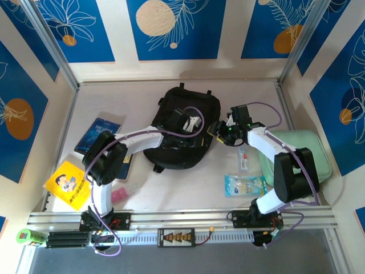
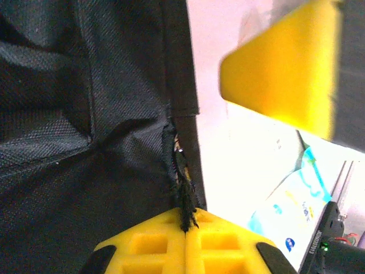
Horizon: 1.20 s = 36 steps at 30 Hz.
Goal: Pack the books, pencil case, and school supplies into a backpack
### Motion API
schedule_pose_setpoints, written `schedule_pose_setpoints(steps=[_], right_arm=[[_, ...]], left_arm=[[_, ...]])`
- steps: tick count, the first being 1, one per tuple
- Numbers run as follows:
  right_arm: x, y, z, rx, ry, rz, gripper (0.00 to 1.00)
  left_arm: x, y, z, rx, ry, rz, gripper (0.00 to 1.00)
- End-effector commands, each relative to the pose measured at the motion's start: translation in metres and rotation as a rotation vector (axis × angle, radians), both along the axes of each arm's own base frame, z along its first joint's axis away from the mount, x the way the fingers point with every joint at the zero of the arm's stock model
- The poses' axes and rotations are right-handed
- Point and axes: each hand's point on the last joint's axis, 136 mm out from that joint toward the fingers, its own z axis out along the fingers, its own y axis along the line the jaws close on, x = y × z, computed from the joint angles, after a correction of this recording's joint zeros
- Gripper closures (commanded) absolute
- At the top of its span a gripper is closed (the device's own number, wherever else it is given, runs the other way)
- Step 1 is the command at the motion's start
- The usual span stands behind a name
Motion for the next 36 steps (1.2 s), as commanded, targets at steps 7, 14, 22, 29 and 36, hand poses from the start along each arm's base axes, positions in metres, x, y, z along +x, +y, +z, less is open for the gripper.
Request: schedule_pose_setpoints(steps=[7,14,22,29,36], right_arm=[[0.023,0.015,-0.013,0.07,0.071,0.017,0.46],[0.026,0.021,-0.014,0.075,0.079,0.045,0.53],[-0.009,0.016,0.002,0.13,0.004,0.143,0.51],[-0.03,0.034,-0.002,0.243,0.02,0.201,0.5],[-0.024,0.043,-0.016,0.236,0.057,0.187,0.51]], left_arm=[[-0.005,0.008,0.015,0.026,-0.041,-0.014,1.0],[0.004,0.005,0.018,0.041,-0.059,0.001,1.0],[0.007,0.002,0.015,0.038,-0.057,-0.002,1.0],[0.006,0.0,0.015,0.025,-0.056,-0.013,1.0],[0.005,-0.001,0.015,0.017,-0.054,-0.017,1.0]])
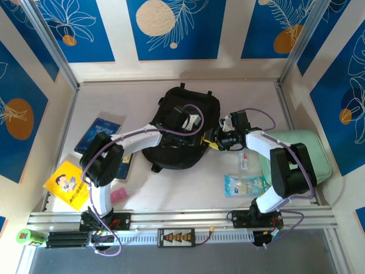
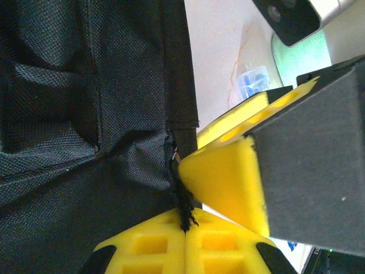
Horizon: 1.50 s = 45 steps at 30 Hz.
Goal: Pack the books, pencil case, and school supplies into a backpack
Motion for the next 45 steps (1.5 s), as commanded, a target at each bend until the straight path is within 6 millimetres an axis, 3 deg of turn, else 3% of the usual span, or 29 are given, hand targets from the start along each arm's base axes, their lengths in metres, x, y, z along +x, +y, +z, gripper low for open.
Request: schedule_pose_setpoints(steps=[1,8,15,22,31,45], right_arm=[[0.005,0.007,-0.004,0.026,0.024,-0.003,0.52],[0.006,0.013,-0.016,0.006,0.049,0.007,0.54],[0.006,0.002,-0.041,-0.072,0.135,-0.068,0.54],[0.003,-0.006,-0.06,-0.177,0.194,-0.103,0.62],[0.006,-0.006,-0.053,-0.169,0.17,-0.119,0.64],[0.014,-0.006,-0.048,-0.164,0.167,-0.146,0.67]], left_arm=[[0.003,-0.007,0.007,-0.02,-0.032,-0.027,1.0],[0.004,-0.007,0.007,-0.022,-0.032,-0.023,1.0],[0.002,-0.005,0.006,-0.017,-0.029,-0.021,1.0],[-0.002,0.0,-0.001,-0.002,-0.017,-0.012,1.0],[-0.008,0.011,-0.015,0.041,0.001,-0.002,0.96],[-0.016,0.012,-0.004,0.007,-0.008,-0.021,1.0]])
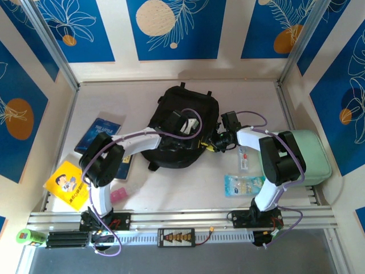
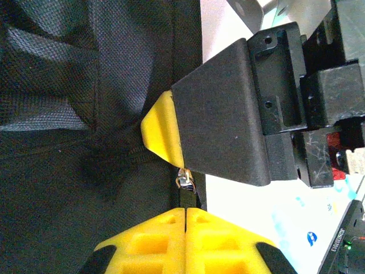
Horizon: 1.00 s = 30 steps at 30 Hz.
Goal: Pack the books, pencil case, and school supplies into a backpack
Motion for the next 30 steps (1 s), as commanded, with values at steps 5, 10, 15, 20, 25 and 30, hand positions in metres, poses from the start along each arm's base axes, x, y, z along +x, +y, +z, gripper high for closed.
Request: schedule_pose_setpoints(steps=[5,10,15,20,25,30], right_arm=[[0.017,-0.009,0.007,-0.051,-0.009,-0.058,0.71],[0.024,-0.011,0.003,-0.076,-0.017,-0.069,0.77],[0.034,-0.014,0.004,-0.097,-0.046,-0.073,0.79],[0.047,-0.015,0.012,-0.109,-0.094,-0.069,0.79],[0.055,-0.019,0.012,-0.12,-0.11,-0.08,0.8],[0.063,-0.022,0.013,-0.144,-0.108,-0.085,0.83]], left_arm=[[-0.024,0.023,0.013,0.052,0.009,-0.024,1.0],[-0.041,0.052,0.008,0.159,0.04,-0.009,1.0],[-0.052,0.079,0.009,0.262,0.035,0.006,1.0],[-0.058,0.091,0.025,0.272,0.006,0.013,1.0],[-0.059,0.116,0.019,0.372,-0.026,0.05,1.0],[-0.051,0.161,0.006,0.528,-0.074,0.09,1.0]])
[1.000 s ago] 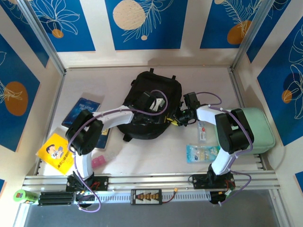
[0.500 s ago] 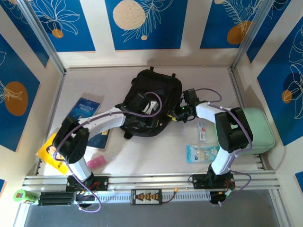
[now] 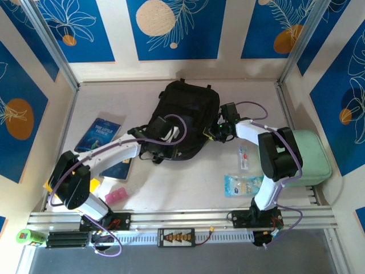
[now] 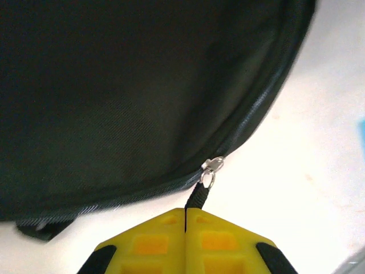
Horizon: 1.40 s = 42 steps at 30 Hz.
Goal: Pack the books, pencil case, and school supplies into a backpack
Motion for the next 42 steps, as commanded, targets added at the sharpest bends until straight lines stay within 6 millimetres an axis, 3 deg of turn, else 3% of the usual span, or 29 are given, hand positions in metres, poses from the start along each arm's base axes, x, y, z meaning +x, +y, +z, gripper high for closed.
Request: schedule_pose_setpoints(steps=[1,3,5,7,11,16,21,24,28,35,37,42], right_arm=[[0.013,-0.012,0.0,-0.05,-0.015,-0.024,0.83],[0.016,-0.01,0.007,-0.043,-0.029,-0.015,0.82],[0.016,-0.006,0.022,-0.011,-0.05,-0.005,0.76],[0.011,-0.005,0.04,0.04,-0.069,-0.012,0.65],[-0.009,-0.011,0.064,0.107,-0.076,-0.061,0.43],[-0.048,-0.023,0.061,0.116,0.015,-0.144,0.34],[-0.078,-0.018,0.056,0.186,0.096,-0.202,0.3],[-0.086,-0.014,0.054,0.201,0.114,-0.21,0.29],[-0.091,-0.012,0.045,0.187,0.156,-0.228,0.29],[-0.083,0.004,0.031,0.191,0.171,-0.229,0.33],[-0.083,0.008,0.025,0.178,0.185,-0.231,0.36],[-0.085,0.005,0.009,0.113,0.212,-0.264,0.58]], left_arm=[[0.0,0.045,-0.01,0.159,-0.02,0.023,1.0],[0.004,0.041,-0.005,0.133,-0.031,0.011,1.0],[0.005,0.023,0.004,0.046,-0.035,-0.024,1.0],[0.006,0.0,0.014,-0.062,-0.031,-0.069,1.0],[0.014,-0.028,0.034,-0.163,-0.057,-0.119,1.0],[0.026,-0.065,0.054,-0.327,-0.089,-0.135,1.0],[0.025,-0.099,0.052,-0.443,-0.048,-0.143,1.0],[0.021,-0.115,0.048,-0.468,-0.027,-0.168,1.0],[0.018,-0.121,0.038,-0.454,-0.006,-0.178,1.0],[0.013,-0.11,0.032,-0.406,-0.011,-0.184,1.0],[0.013,-0.104,0.031,-0.37,-0.024,-0.18,1.0],[0.013,-0.09,0.029,-0.33,-0.054,-0.157,1.0]])
